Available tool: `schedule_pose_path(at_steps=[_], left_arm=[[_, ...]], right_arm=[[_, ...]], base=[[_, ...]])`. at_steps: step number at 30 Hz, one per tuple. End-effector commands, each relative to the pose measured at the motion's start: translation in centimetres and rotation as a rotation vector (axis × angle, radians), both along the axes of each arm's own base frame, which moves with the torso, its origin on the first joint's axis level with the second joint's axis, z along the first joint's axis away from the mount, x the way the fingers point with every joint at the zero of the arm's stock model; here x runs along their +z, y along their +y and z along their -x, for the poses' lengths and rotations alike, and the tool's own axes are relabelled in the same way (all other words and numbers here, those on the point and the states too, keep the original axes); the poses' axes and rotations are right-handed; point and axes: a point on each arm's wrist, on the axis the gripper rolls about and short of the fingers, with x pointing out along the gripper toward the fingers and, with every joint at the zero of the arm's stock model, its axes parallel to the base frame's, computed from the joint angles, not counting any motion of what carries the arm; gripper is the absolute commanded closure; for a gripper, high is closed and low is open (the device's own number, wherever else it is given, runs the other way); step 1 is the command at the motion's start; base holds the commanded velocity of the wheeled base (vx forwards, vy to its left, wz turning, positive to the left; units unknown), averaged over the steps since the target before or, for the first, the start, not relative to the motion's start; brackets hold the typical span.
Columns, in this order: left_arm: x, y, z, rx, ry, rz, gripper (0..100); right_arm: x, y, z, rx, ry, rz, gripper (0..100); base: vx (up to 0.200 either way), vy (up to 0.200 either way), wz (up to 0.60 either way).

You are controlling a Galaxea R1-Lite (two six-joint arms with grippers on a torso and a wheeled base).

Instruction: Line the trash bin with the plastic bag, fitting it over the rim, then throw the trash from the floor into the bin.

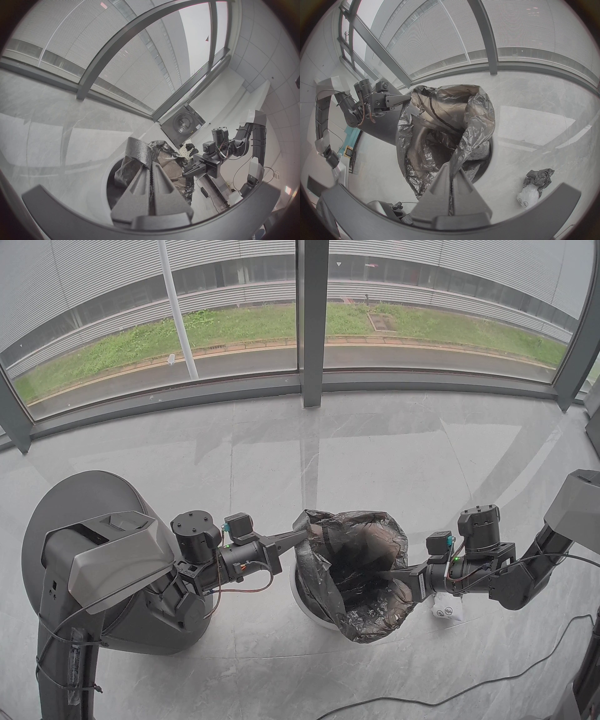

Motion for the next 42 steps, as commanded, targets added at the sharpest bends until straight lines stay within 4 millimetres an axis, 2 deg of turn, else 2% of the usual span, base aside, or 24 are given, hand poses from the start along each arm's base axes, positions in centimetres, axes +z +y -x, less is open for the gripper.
schedule_pose_path(at_steps=[1,6,10,13,19,28,29,37,42], left_arm=[[0.6,2.2,1.1,0.032,0.035,-0.015,100],[0.0,1.9,1.6,0.022,0.046,-0.032,100],[-1.3,1.9,1.7,0.02,0.008,-0.097,100],[-1.2,1.8,1.6,0.018,0.0,-0.098,100],[-0.5,-0.2,1.7,-0.021,-0.037,-0.081,100],[-0.3,-1.3,2.2,-0.044,-0.043,-0.078,100],[-0.1,-1.3,2.1,-0.042,-0.047,-0.075,100],[0.1,-1.0,1.9,-0.032,-0.055,-0.073,100],[-0.1,-0.5,1.6,-0.019,-0.051,-0.075,100]], right_arm=[[-1.8,0.9,-1.4,0.016,0.018,0.013,100],[-2.2,0.7,-2.3,0.021,0.001,0.033,100],[-3.0,-1.2,-3.0,-0.009,-0.005,0.071,100],[-3.0,-2.2,-3.3,-0.031,-0.008,0.078,100],[-3.0,-4.1,-3.8,-0.078,-0.013,0.086,100],[-3.5,-4.3,-4.0,-0.079,-0.008,0.094,100],[-3.7,-4.4,-4.0,-0.082,-0.002,0.095,0],[-4.2,-4.8,-4.6,-0.107,-0.001,0.101,0],[-4.1,-5.0,-7.1,-0.158,-0.063,0.11,0]], base=[[0.0,0.0,0.0],[0.0,0.0,0.0],[0.0,0.0,0.0],[0.0,0.0,0.0],[0.0,0.0,0.0],[0.0,0.0,0.0],[0.0,0.0,0.0],[0.0,0.0,0.0],[0.0,0.0,0.0]])
